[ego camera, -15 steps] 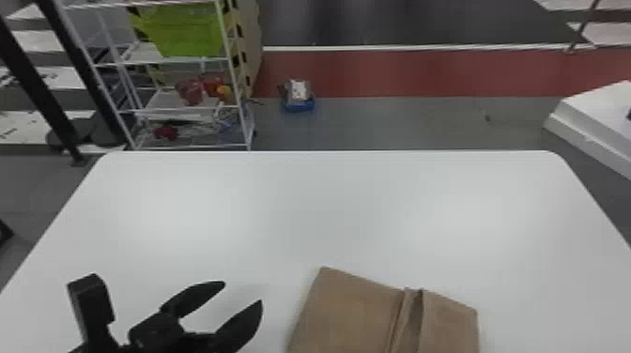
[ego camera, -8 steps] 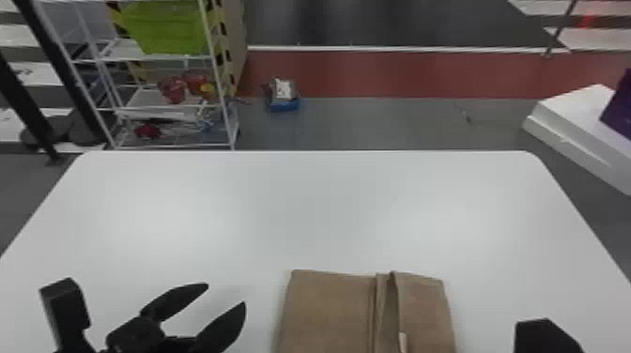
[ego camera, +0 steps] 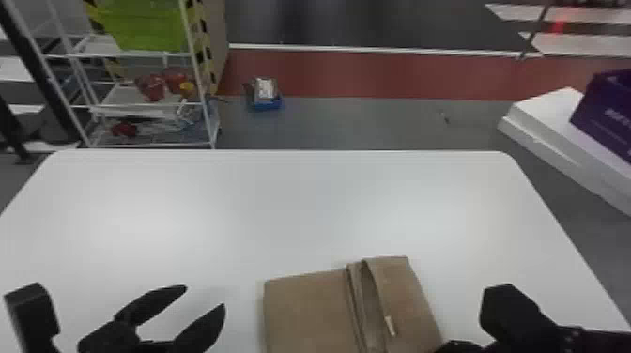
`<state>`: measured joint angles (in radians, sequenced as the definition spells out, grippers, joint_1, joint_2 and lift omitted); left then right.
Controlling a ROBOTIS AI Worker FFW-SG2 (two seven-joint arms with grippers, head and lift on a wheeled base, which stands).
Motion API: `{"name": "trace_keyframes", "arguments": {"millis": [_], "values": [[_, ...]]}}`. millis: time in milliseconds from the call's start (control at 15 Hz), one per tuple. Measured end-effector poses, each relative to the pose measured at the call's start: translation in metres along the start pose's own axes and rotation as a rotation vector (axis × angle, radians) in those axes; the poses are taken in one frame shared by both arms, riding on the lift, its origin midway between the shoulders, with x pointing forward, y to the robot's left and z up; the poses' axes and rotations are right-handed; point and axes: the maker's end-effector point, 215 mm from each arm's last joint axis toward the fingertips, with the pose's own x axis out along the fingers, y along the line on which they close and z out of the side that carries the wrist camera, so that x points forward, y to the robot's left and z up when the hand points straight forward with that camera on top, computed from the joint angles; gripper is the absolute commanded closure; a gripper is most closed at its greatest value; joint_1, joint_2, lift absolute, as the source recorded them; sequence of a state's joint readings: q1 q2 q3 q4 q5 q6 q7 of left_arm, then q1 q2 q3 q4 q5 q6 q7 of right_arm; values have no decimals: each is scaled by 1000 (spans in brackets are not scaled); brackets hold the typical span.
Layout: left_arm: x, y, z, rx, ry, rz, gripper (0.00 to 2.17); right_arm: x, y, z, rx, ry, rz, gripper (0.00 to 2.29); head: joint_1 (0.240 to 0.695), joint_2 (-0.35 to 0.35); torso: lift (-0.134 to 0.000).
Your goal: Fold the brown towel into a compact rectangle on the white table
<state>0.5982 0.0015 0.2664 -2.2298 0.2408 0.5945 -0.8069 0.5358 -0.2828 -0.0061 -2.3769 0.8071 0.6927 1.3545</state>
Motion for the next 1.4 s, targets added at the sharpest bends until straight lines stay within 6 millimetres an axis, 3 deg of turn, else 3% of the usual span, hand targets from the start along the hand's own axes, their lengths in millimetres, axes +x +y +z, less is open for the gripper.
{"name": "trace_keyframes", "arguments": {"millis": [600, 1000, 1400], "values": [[6, -8, 6, 9, -8, -19, 26, 8, -52, 15, 64, -17, -78, 2179, 695, -89, -123], [9, -9, 8, 12, -11, -23, 26, 33, -84, 28, 108, -32, -72, 2179, 695, -80, -123], [8, -5, 6, 9, -8, -16, 26, 51, -118, 71, 120, -94, -98, 2179, 695, -38, -123]]}}
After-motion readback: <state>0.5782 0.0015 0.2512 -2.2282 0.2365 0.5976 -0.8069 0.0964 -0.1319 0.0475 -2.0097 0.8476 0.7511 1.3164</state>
